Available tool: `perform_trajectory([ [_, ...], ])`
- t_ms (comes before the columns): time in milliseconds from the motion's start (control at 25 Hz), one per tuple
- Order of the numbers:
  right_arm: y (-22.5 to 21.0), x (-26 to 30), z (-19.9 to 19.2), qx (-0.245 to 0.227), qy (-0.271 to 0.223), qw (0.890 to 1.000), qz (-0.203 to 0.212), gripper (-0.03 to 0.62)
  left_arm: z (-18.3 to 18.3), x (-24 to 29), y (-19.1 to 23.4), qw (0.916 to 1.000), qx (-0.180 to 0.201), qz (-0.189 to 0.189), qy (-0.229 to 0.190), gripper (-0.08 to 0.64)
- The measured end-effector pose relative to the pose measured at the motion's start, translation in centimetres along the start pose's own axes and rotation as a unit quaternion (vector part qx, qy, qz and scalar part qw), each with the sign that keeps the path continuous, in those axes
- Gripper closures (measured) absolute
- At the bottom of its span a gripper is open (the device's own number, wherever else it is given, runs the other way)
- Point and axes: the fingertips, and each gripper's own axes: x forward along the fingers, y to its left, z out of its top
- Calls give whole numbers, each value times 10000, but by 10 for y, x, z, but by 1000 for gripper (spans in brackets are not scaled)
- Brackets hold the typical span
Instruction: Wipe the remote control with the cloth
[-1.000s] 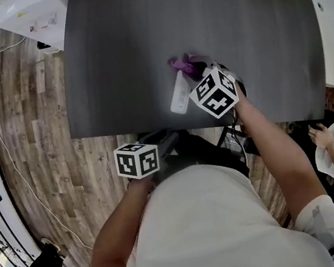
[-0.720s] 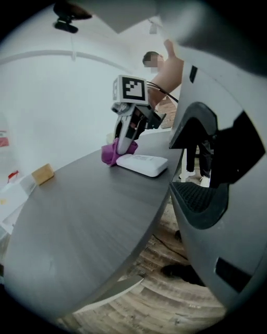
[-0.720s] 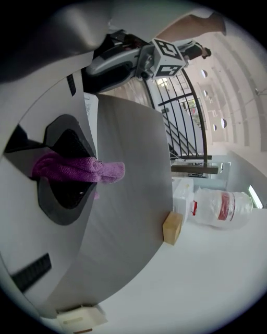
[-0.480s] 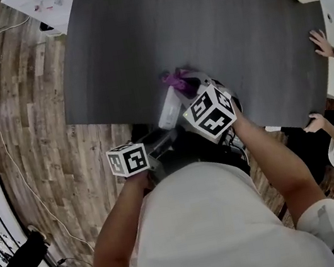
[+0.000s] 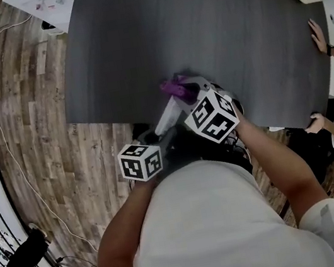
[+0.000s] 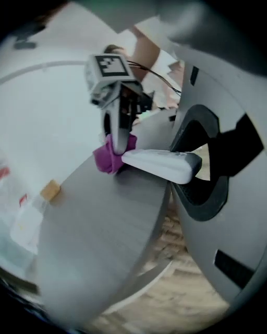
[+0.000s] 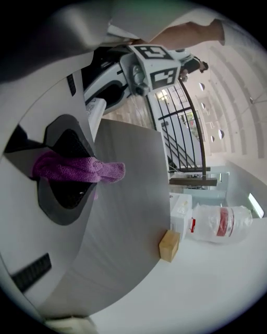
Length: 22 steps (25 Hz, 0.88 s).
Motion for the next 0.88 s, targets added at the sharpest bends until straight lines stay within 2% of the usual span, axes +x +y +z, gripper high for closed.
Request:
perform_trajectory([
  [80,3,-1,2,-349,25,9993,-97,492,3,-4,-9,9934,1070,366,197,431],
  [120,4,-2,2,-502,33,9986,-187,492,8,-7,-17,9886,1440,396,167,437],
  [200,2,-4,3,-665,28,9970,-391,492,24,-13,-30,9817,1870,354,48,445],
  [360,-13,-8,4,-235,-83,9977,-630,492,44,-16,-38,9756,2157,411,-10,452],
  [520,-42,-25,2,593,-344,9924,-1018,492,59,-18,-29,9711,2274,720,-105,454],
  [600,-41,-27,0,847,-401,9917,-878,492,68,-16,-28,9670,2417,799,-144,454],
  [760,-29,-28,1,915,-395,9923,-730,492,74,-12,-34,9620,2619,765,35,454],
  [880,-21,-36,7,1338,-587,9878,-545,492,80,-11,-40,9582,2774,698,55,454],
])
